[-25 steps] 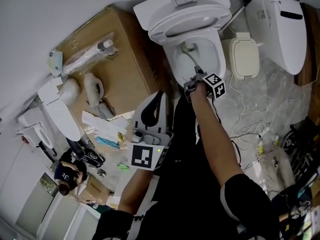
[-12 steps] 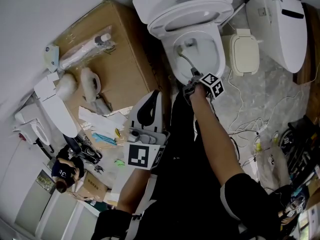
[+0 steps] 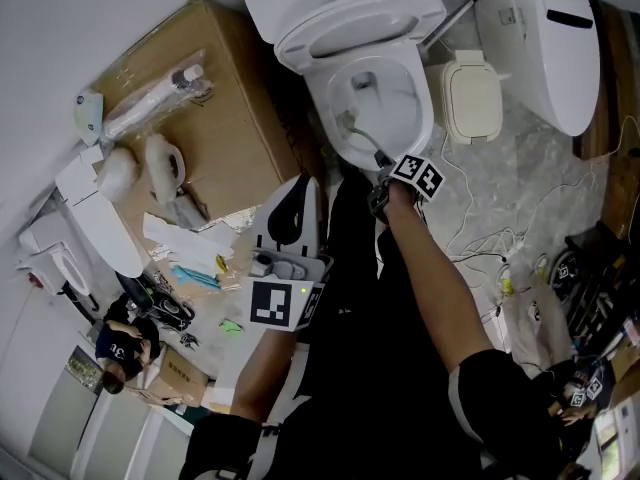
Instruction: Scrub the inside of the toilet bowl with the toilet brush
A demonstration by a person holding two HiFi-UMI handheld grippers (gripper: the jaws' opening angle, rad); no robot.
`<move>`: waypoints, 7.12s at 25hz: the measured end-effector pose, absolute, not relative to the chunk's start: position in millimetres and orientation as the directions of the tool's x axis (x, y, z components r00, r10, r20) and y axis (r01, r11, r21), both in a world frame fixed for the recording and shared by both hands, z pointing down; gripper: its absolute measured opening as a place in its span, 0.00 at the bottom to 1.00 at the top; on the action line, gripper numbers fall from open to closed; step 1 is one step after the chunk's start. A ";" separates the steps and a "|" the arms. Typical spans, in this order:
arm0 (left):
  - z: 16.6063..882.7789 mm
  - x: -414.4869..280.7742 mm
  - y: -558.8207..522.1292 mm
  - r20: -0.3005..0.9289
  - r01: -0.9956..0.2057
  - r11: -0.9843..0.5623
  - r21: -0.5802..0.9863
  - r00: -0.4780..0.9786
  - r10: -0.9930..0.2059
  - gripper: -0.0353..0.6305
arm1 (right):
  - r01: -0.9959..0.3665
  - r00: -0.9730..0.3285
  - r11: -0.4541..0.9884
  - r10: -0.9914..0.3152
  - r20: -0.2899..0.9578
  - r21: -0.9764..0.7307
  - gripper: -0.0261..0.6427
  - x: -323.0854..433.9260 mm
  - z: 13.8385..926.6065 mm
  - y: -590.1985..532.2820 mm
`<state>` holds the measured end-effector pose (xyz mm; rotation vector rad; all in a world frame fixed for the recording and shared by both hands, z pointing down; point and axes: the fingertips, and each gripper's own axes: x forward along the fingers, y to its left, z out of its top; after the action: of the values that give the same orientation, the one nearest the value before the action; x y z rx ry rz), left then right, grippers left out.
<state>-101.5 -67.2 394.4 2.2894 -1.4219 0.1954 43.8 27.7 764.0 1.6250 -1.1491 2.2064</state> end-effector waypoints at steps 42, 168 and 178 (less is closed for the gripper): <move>371.5 -47.6 -36.2 0.301 -0.954 0.003 0.300 0.092 -0.949 0.06 | -0.246 -0.106 0.959 0.121 0.987 -0.144 0.21 166.5 753.2 4.2; 471.4 -115.1 -26.6 0.358 -0.897 -0.151 0.416 0.315 -0.879 0.06 | -0.937 -0.338 -0.041 -0.144 0.930 -0.346 0.20 86.3 841.5 -15.2; 474.8 -88.9 -15.3 0.364 -0.901 -0.097 0.423 0.267 -0.892 0.06 | -0.746 -0.247 0.633 0.024 0.969 -0.206 0.20 109.5 840.5 -7.3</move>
<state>-88.9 -15.3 474.8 1.9738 -1.6140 0.0197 109.5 -7.3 840.5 0.5995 -1.6752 0.8127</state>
